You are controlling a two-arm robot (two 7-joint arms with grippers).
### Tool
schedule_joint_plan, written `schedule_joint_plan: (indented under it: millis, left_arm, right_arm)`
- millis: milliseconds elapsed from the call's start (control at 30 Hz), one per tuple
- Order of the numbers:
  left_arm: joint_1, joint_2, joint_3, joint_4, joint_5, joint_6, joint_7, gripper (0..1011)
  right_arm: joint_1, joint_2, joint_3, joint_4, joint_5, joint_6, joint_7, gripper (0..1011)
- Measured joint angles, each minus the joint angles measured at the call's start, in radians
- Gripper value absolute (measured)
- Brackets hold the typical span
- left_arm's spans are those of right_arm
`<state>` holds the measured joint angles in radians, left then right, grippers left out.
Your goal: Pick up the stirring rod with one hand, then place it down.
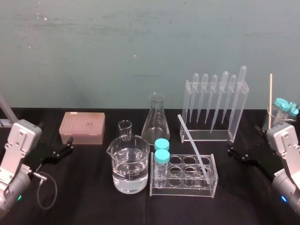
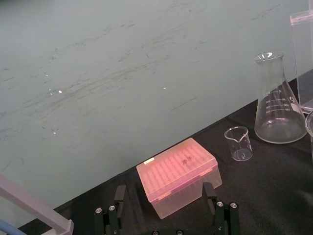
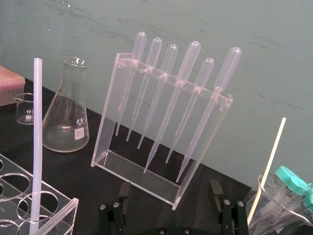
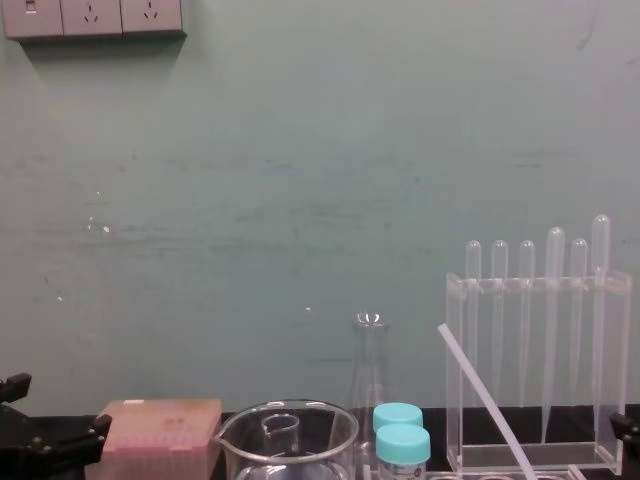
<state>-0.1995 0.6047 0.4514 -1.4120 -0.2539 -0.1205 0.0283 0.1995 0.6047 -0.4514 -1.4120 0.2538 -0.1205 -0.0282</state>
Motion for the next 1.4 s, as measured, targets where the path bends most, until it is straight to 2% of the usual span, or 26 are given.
schedule_joint_plan:
  millis: [1067,1233,1400]
  left_arm:
    - [0.0,0.0,0.0,0.0,0.0,0.0,0.0,1000]
    - [0.0,0.0,0.0,0.0,0.0,0.0,0.0,1000]
    - [0.0,0.0,0.0,0.0,0.0,0.0,0.0,1000]
  right_arm:
    - [0.0,0.0,0.0,0.0,0.0,0.0,0.0,1002]
    - [-0.019,-0.002,0.033,-0.009,0.001,0.002,-0.016,1002]
    - [-0.034,-0.009,0.085,-0.026,0.01,-0.052,-0.04,1002]
